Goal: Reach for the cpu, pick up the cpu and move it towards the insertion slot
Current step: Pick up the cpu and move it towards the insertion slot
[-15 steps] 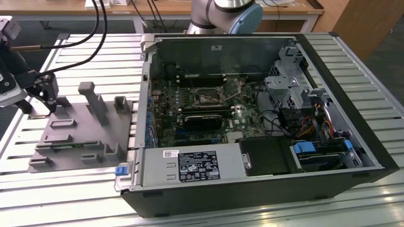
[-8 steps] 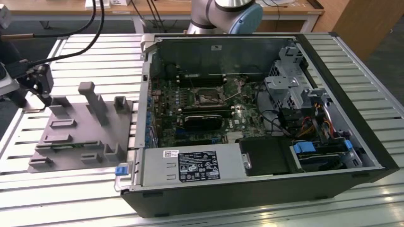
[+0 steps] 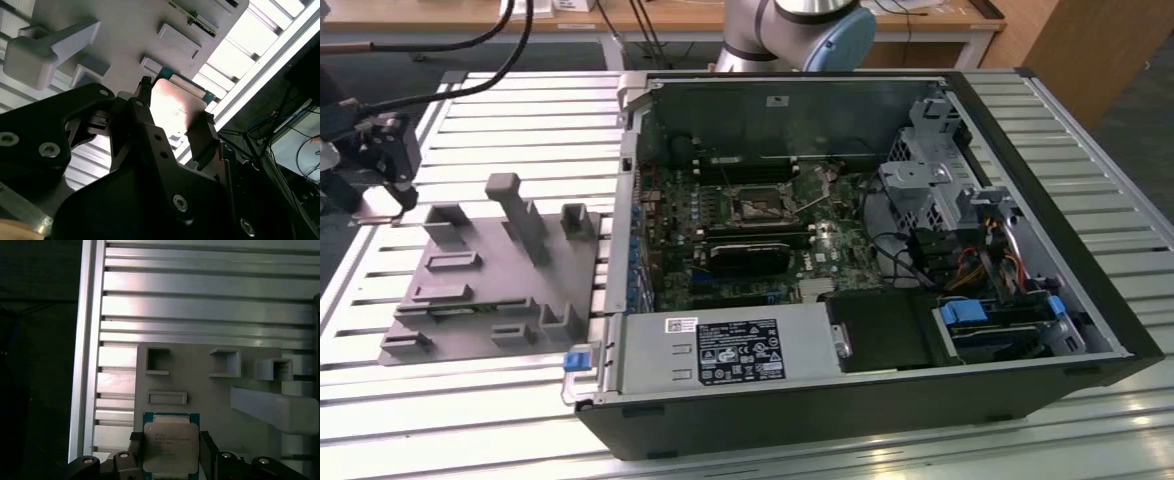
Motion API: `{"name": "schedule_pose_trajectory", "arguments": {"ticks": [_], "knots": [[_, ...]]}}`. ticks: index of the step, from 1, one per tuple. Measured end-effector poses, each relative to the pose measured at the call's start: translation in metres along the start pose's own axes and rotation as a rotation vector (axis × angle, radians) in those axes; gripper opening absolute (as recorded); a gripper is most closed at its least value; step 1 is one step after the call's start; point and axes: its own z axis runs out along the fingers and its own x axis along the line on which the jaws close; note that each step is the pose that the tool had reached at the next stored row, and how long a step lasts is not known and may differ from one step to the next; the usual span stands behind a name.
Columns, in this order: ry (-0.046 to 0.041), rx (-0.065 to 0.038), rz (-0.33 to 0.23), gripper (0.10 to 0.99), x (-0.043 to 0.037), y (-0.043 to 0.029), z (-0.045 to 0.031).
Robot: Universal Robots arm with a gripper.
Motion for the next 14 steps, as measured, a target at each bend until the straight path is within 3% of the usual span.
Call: {"name": "schedule_pose_trajectory", "arguments": {"ticks": [14], "knots": [[-0.0001,0.000,0.001,0.541,0.0002,0.0035,-0.0481]]}}
